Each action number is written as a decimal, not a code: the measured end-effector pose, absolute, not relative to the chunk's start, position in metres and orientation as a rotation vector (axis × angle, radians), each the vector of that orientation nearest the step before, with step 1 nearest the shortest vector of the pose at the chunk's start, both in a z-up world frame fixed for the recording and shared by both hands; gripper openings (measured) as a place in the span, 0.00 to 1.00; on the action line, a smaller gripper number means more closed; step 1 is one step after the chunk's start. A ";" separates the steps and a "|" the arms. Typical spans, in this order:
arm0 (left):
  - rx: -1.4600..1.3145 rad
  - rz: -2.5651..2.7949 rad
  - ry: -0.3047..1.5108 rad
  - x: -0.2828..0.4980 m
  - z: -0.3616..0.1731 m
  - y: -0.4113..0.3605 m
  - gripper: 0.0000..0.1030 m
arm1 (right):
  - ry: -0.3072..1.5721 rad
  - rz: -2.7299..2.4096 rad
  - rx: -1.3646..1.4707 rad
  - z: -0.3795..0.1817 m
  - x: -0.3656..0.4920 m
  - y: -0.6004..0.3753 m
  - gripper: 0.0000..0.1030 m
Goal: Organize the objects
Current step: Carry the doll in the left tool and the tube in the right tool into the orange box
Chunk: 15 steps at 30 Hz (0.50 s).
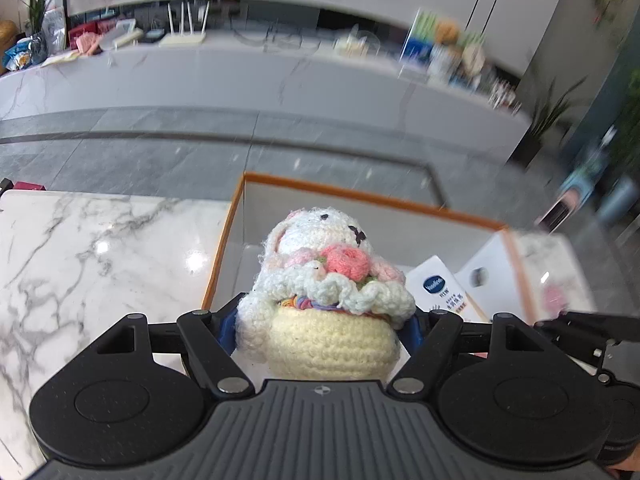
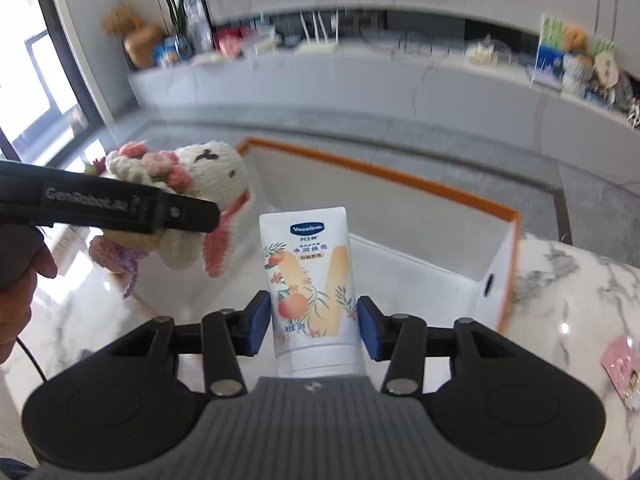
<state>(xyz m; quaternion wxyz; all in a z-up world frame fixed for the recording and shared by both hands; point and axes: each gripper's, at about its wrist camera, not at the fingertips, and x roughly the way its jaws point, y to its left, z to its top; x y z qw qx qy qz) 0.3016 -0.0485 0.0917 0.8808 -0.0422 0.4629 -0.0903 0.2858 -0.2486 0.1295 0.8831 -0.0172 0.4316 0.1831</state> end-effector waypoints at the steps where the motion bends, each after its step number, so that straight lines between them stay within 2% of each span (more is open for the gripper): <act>1: -0.064 -0.179 0.984 0.311 0.084 -0.053 0.84 | 0.928 0.377 -0.052 0.122 0.297 -0.245 0.48; 10: 0.079 -0.149 1.105 0.350 0.031 -0.080 0.84 | 1.095 0.314 -0.189 0.073 0.351 -0.241 0.48; 15: 0.187 -0.168 1.123 0.349 0.022 -0.100 0.84 | 1.165 0.300 -0.228 0.057 0.360 -0.241 0.48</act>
